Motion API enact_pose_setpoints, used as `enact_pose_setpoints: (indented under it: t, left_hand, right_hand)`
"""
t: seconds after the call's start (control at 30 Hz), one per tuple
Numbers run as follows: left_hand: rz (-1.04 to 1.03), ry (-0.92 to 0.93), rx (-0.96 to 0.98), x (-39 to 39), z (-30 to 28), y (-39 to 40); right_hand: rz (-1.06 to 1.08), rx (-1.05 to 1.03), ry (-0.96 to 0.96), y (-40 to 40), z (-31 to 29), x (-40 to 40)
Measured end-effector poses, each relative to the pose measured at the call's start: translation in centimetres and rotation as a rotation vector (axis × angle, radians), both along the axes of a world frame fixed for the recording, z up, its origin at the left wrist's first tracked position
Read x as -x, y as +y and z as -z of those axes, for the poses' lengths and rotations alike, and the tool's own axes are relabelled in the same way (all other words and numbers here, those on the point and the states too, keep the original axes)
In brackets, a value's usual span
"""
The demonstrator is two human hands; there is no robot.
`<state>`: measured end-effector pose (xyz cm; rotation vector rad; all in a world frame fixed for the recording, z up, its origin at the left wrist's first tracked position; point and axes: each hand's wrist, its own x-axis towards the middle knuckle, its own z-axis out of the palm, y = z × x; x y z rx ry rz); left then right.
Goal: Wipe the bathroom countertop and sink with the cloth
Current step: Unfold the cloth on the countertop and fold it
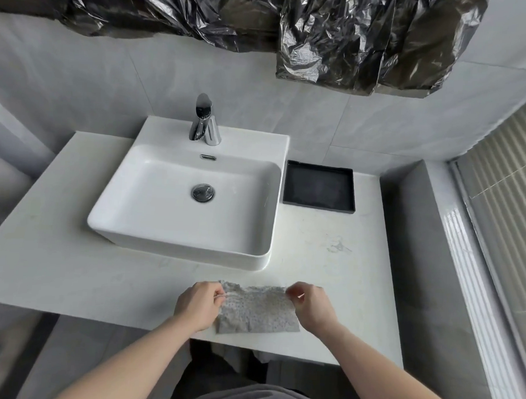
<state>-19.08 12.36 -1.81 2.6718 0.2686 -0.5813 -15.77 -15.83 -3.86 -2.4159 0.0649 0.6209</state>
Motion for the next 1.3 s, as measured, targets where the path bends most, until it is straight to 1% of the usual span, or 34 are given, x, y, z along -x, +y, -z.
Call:
enact_pose_setpoints:
  t: [0.07, 0.1, 0.17, 0.23, 0.33, 0.4, 0.47, 0.53, 0.6, 0.67, 0.73, 0.83, 0.9, 0.97, 1.07, 1.13, 1.17, 1.27, 1.3]
  left_hand:
    - [-0.018, -0.009, 0.007, -0.6, 0.4, -0.1]
    - [0.008, -0.014, -0.010, -0.7, 0.6, -0.2]
    - [0.092, 0.002, -0.053, -0.4, 1.0, -0.6]
    - [0.187, 0.033, -0.035, 0.5, 1.2, -1.3]
    - [0.257, 0.161, 0.045, 2.2, 2.3, -1.8]
    - [0.277, 0.264, 0.083, 3.3, 3.2, -1.7]
    - [0.292, 0.322, 0.094, 3.8, 3.5, -1.4]
    - [0.297, 0.343, 0.103, 4.0, 3.3, -1.2]
    - [0.283, 0.335, 0.128, 4.0, 3.1, -1.0]
    - [0.227, 0.294, 0.174, 3.9, 3.0, -0.7]
    - [0.175, 0.255, 0.184, 3.8, 2.8, -0.2]
    - [0.121, 0.241, 0.200, 4.1, 2.5, 0.4]
    - [0.094, 0.251, 0.204, 4.3, 2.2, 0.9]
    - [0.058, 0.255, 0.206, 4.6, 2.0, 1.4]
    - [0.013, 0.252, 0.188, 5.3, 1.7, 2.1]
    - [-0.011, 0.230, 0.175, 5.6, 1.3, 2.5]
    - [-0.019, 0.223, 0.172, 5.7, 1.1, 2.7]
    - [-0.054, 0.220, 0.181, 6.0, 0.7, 3.2]
    - [-0.063, 0.213, 0.181, 6.1, 0.6, 3.4]
  right_hand:
    - [-0.010, 0.048, -0.003, 0.5, 0.6, -0.8]
    - [-0.012, 0.081, 0.000, 0.7, 1.0, -1.0]
    - [-0.015, 0.144, 0.046, 0.9, 1.9, -0.7]
    - [-0.010, 0.157, 0.114, 1.0, 2.8, 0.0]
    - [0.056, 0.129, 0.171, 1.1, 3.8, 0.8]
    - [0.141, 0.106, 0.196, 1.4, 4.3, 1.0]
    - [0.209, 0.103, 0.233, 1.6, 4.6, 0.8]
    - [0.232, 0.103, 0.268, 1.9, 4.5, 0.3]
    - [0.292, 0.025, 0.304, 2.2, 4.0, -0.1]
    - [0.372, -0.077, 0.314, 2.7, 3.4, -0.2]
    - [0.422, -0.150, 0.292, 3.3, 2.6, -0.1]
    - [0.430, -0.220, 0.238, 5.3, 1.2, 0.0]
    - [0.417, -0.255, 0.214, 7.2, 0.6, 0.3]
    - [0.365, -0.316, 0.247, 9.4, 0.3, 0.7]
    - [0.205, -0.388, 0.326, 12.2, 0.9, 1.3]
    - [0.099, -0.309, 0.304, 12.8, 1.4, 1.4]
    - [0.094, -0.251, 0.259, 12.6, 1.5, 1.4]
    - [0.175, -0.098, 0.161, 10.8, 2.3, 1.8]
    - [0.196, -0.047, 0.179, 10.1, 2.6, 2.1]
